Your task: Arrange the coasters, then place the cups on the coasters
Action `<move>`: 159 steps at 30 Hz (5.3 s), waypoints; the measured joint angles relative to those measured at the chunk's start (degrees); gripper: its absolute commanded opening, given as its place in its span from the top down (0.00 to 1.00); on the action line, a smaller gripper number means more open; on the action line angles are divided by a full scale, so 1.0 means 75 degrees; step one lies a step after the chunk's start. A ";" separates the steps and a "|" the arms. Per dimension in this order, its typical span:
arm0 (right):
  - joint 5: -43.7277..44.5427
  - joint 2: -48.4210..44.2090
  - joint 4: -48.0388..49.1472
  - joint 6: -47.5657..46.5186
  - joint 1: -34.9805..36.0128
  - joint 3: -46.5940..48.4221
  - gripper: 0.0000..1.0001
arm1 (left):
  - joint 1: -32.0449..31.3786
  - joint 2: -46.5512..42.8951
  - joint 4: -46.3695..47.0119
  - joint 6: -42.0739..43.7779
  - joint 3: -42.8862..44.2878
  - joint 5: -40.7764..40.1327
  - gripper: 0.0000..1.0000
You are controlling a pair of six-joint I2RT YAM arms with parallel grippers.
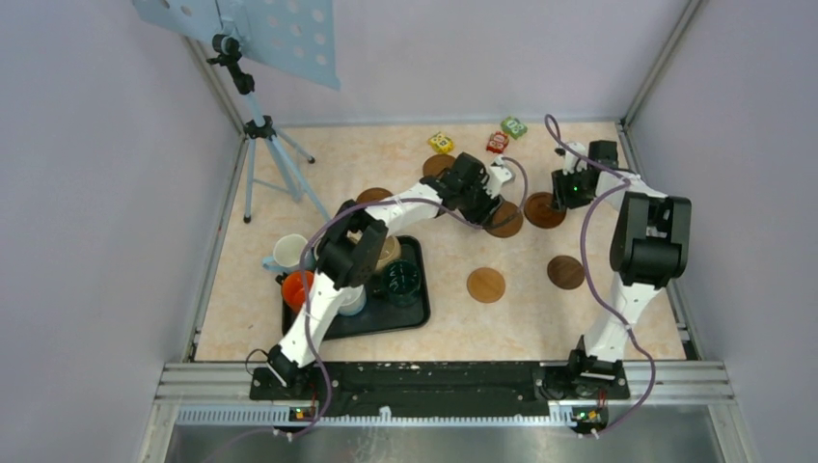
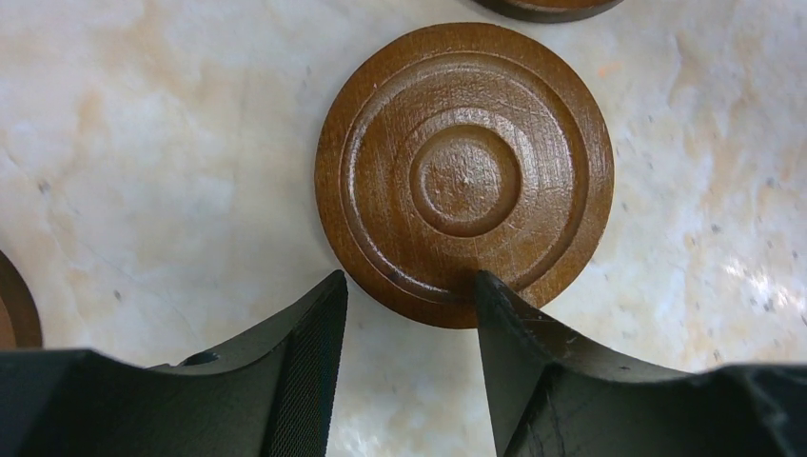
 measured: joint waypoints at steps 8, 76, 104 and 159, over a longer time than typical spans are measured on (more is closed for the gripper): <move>-0.0085 -0.0863 -0.0044 -0.0329 -0.0122 -0.1154 0.65 | 0.0015 -0.0973 0.0000 0.0000 -0.1527 0.0198 0.43; -0.1976 -0.2906 -0.2468 -0.2509 -0.0694 -0.3433 0.53 | -0.1253 -0.2669 -0.1055 0.0635 -0.3762 0.0930 0.35; 0.0385 0.0187 0.1603 0.2964 0.3150 0.1174 0.44 | 0.2340 -0.3334 -0.0906 0.0195 -0.2932 -0.1746 0.18; 0.2052 0.2206 0.0799 0.1792 0.2465 0.3142 0.70 | 0.1862 -0.0510 -0.0959 -0.0221 -0.0399 0.0184 0.49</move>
